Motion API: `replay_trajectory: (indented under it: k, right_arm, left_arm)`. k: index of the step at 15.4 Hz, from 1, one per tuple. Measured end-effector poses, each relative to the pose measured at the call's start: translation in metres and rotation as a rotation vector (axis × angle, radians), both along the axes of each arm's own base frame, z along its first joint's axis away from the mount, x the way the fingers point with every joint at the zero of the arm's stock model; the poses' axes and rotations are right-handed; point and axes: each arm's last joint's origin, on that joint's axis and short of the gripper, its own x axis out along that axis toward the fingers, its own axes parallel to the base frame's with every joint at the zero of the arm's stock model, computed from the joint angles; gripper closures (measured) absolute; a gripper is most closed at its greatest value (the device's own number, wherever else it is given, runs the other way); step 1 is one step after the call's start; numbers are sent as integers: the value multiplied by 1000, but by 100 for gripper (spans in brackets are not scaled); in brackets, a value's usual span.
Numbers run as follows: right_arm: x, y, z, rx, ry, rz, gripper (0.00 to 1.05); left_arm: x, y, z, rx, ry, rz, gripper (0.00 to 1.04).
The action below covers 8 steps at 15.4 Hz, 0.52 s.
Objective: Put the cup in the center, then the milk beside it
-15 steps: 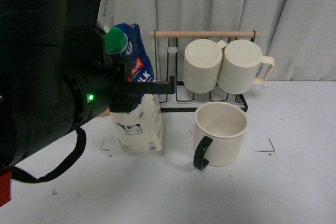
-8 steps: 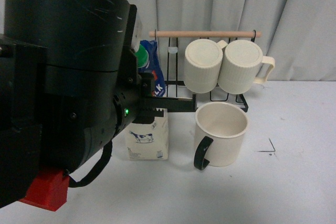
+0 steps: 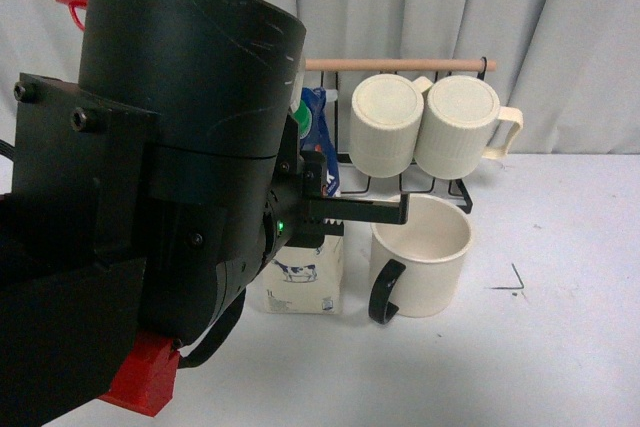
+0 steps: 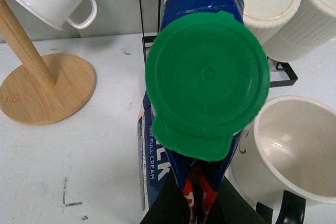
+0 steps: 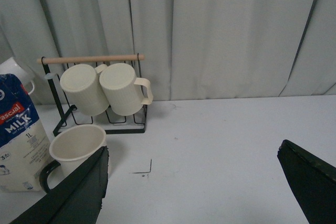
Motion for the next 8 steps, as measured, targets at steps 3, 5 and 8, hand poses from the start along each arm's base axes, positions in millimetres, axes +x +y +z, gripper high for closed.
replay_trajectory:
  k: [3, 5, 8]
  right_arm:
    - [0, 0, 0, 0, 0, 0, 6]
    - [0, 0, 0, 0, 0, 0, 6]
    - [0, 0, 0, 0, 0, 0, 6]
  left_arm:
    - [-1, -7, -3, -22, -1, -6, 90]
    - [0, -8, 5, -47, -29, -8, 62]
    - [-12, 10, 18, -68, -59, -46, 30]
